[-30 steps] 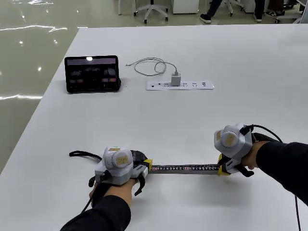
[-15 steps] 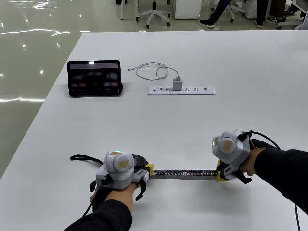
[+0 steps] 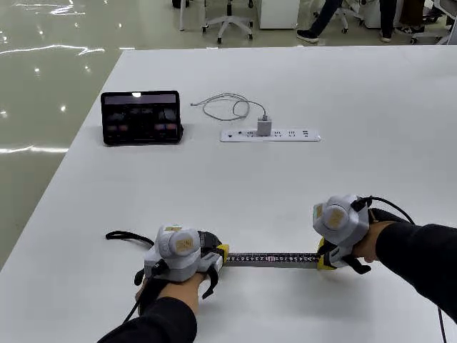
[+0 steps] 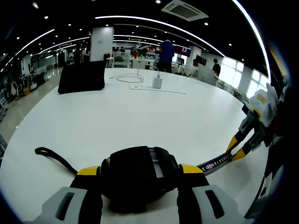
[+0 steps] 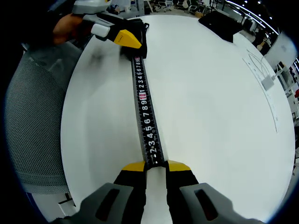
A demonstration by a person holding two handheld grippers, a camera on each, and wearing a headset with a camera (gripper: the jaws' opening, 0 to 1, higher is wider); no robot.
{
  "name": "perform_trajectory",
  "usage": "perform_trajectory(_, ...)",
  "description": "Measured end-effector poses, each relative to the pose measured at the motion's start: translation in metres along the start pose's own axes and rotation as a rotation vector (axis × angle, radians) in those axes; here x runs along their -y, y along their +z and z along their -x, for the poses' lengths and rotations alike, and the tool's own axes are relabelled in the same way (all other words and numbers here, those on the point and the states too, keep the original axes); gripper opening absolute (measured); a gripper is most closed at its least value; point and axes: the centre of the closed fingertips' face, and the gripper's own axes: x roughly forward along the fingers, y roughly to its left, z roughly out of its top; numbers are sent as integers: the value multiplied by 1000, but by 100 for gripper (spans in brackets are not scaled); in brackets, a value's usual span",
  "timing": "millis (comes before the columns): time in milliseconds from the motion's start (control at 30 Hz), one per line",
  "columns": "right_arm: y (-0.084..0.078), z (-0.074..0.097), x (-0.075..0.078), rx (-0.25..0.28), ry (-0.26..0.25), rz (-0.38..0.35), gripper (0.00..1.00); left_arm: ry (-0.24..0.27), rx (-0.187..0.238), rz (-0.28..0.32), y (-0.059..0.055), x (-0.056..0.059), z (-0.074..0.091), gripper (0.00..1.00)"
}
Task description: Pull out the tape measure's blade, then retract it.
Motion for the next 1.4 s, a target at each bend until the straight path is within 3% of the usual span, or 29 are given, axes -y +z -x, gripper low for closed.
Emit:
perform_trajectory(100, 2, 0, 0, 15, 3, 12, 11, 0, 0, 0, 0, 0, 0, 61)
perform_trajectory(133, 3, -1, -1, 27, 7, 54, 11, 0, 1, 0, 0, 0, 0, 61)
perform_trajectory(267, 9, -2, -3, 56, 11, 55, 10, 1, -1, 0, 0, 0, 0, 60)
perform_trajectory(1400, 41, -14, -8, 75, 18, 69, 10, 0, -8, 3, 0, 0, -1, 60)
